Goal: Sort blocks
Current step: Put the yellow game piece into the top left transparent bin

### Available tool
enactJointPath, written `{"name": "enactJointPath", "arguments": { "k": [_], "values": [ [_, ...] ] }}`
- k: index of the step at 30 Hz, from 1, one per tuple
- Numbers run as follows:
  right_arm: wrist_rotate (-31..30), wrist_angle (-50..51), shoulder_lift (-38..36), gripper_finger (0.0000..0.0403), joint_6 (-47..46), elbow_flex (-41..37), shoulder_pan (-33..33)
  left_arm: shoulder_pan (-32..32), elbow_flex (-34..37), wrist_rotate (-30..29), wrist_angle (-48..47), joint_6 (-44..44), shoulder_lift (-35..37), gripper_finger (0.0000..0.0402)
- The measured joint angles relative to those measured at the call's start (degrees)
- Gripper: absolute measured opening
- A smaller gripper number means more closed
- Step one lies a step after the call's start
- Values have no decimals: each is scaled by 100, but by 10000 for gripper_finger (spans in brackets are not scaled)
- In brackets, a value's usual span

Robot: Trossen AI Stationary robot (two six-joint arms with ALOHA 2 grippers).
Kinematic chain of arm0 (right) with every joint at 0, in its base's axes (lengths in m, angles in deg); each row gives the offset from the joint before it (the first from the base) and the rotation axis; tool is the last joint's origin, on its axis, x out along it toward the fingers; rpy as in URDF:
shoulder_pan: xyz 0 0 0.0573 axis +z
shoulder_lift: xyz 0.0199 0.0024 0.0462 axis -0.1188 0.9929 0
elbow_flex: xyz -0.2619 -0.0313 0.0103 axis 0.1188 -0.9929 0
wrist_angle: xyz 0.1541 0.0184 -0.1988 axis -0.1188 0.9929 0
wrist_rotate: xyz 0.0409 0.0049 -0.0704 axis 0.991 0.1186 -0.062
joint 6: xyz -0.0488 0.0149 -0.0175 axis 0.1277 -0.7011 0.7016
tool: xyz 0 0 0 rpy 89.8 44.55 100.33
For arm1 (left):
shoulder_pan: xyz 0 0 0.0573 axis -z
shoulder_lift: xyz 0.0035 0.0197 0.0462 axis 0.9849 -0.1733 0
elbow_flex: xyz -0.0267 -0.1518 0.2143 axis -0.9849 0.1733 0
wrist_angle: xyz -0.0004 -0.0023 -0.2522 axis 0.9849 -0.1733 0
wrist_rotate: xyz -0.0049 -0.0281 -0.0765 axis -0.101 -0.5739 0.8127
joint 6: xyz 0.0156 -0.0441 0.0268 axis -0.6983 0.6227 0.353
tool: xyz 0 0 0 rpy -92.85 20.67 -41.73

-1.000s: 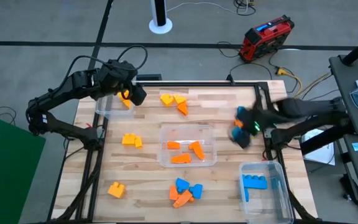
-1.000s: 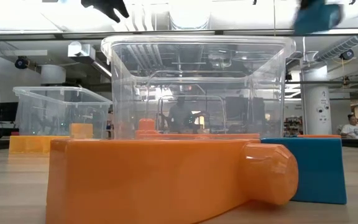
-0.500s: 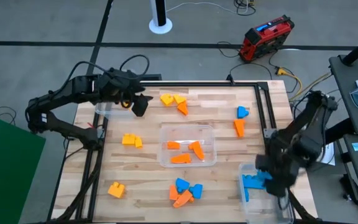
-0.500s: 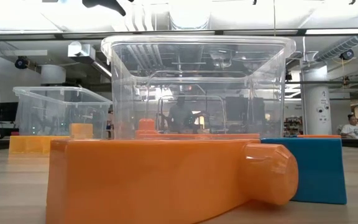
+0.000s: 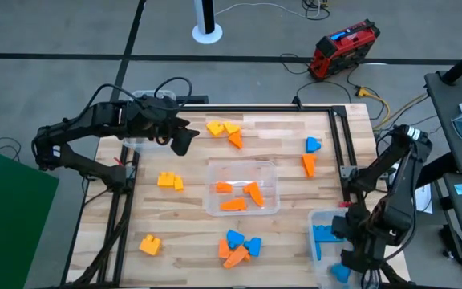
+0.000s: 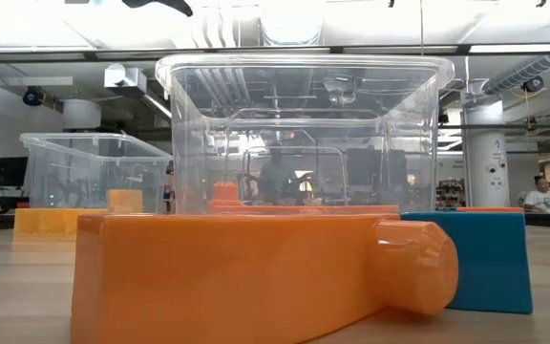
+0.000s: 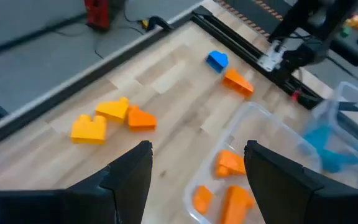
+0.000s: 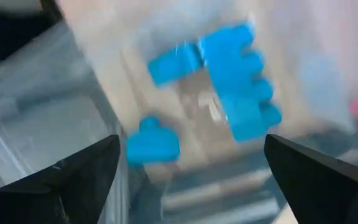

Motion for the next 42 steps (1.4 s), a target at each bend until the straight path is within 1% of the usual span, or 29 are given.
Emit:
{"name": "enactJointPath", "arguments": {
  "k": [2, 5, 9, 12, 16, 19, 22, 26, 29, 32, 35, 38, 42],
  "values": [
    [-229, 35, -88, 391, -155, 8, -124, 39, 0, 224, 0, 83, 0, 230],
    [-798, 94, -269, 392, -172, 93, -360, 184, 0, 575, -8, 234, 0, 230],
    [-1633, 298, -547, 392, 100, 271, -836, 546, -2, 665, -296, 633, 0, 230],
    [-2091, 516, -725, 393, 484, 430, -1238, 915, -2, 669, -763, 1065, 0, 230],
    [-2542, 527, -964, 393, 1158, 626, -1837, 1440, -2, 675, -1332, 1661, -7, 230],
    [-2841, 517, -1076, 393, 1649, 812, -2346, 1746, -2, 678, -1594, 1927, -18, 230],
    [-3011, 511, -1158, 393, 2101, 1002, -2862, 1897, -2, 678, -1794, 1953, -51, 230],
    [-3101, 488, -1167, 393, 2678, 1265, -3481, 1916, -2, 678, -2084, 1958, -97, 230],
    [-3129, 429, -1145, 393, 3035, 1414, -3808, 1914, -2, 735, -2337, 1697, -131, 230],
    [-3129, 304, -1135, 393, 3406, 1466, -4068, 1930, 21, 803, -2762, 766, -187, 230],
    [-3123, 157, -1133, 393, 3612, 1467, -4297, 1932, 248, 815, -3136, 20, -216, 230],
    [-3123, 154, -1129, 393, 3642, 1467, -4455, 1846, 733, 850, -3012, -516, -182, 230],
    [-3123, 128, -1129, 393, 3633, 1467, -4577, 1801, 1725, 1226, -2158, -841, -43, 230]
  ]
}}
